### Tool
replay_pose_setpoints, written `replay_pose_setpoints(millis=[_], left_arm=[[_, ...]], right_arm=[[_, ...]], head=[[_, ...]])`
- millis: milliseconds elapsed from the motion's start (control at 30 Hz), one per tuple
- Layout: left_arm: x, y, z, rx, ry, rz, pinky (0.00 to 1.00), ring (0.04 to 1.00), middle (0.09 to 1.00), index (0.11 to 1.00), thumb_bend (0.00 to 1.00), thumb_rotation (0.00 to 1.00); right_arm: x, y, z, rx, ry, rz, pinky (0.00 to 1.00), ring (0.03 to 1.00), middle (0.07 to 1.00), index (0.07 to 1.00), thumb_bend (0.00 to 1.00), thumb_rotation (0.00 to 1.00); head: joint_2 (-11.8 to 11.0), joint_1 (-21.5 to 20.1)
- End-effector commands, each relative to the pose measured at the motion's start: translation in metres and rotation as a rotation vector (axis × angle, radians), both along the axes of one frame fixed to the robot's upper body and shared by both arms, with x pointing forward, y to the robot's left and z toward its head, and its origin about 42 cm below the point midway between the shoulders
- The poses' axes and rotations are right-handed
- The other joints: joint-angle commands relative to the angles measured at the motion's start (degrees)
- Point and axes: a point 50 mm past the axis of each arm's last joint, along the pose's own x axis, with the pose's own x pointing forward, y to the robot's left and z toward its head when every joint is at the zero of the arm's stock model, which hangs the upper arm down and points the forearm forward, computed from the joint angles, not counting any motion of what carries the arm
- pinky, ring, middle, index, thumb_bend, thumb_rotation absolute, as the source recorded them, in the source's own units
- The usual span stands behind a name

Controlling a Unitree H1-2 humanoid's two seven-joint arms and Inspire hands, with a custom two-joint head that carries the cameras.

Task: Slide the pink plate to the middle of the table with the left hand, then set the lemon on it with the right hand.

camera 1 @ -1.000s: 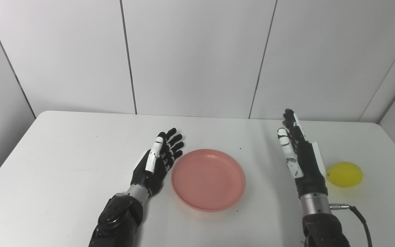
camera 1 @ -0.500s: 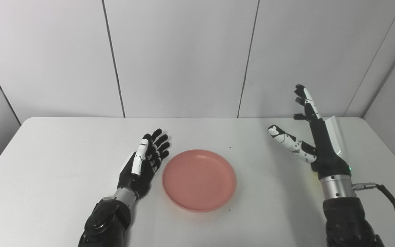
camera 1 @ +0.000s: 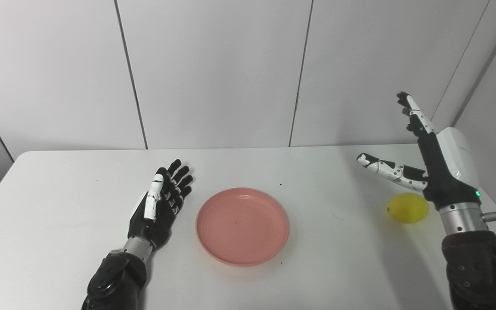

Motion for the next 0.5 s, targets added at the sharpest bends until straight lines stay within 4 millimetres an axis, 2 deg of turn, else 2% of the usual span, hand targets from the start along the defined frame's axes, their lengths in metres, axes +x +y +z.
replay_pose_setpoints(millis=[0, 100, 267, 467], left_arm=[[0.002, 0.009, -0.004, 0.013, 0.026, 0.016, 0.99, 0.963, 0.962, 0.948, 0.44, 1.0], [0.003, 0.013, -0.004, 0.01, 0.026, 0.02, 0.99, 0.965, 0.96, 0.947, 0.44, 1.0], [0.004, 0.02, -0.002, 0.021, 0.019, 0.019, 0.99, 0.963, 0.96, 0.951, 0.45, 1.0], [0.005, 0.024, -0.003, 0.024, 0.019, 0.019, 0.99, 0.966, 0.964, 0.956, 0.45, 1.0]], right_arm=[[-0.004, -0.014, 0.017, -0.034, -0.02, -0.012, 0.77, 0.866, 0.928, 0.954, 0.96, 0.64], [-0.005, -0.022, 0.016, -0.055, 0.003, -0.02, 0.78, 0.864, 0.921, 0.956, 0.99, 0.61], [-0.004, -0.039, 0.009, -0.064, 0.065, -0.02, 0.85, 0.894, 0.897, 0.943, 1.0, 0.51], [0.0, -0.052, 0.002, -0.047, 0.142, -0.024, 0.85, 0.908, 0.923, 0.942, 1.0, 0.48]], head=[[0.2, 0.0], [0.4, -0.5], [0.4, -0.8], [0.7, -1.5]])
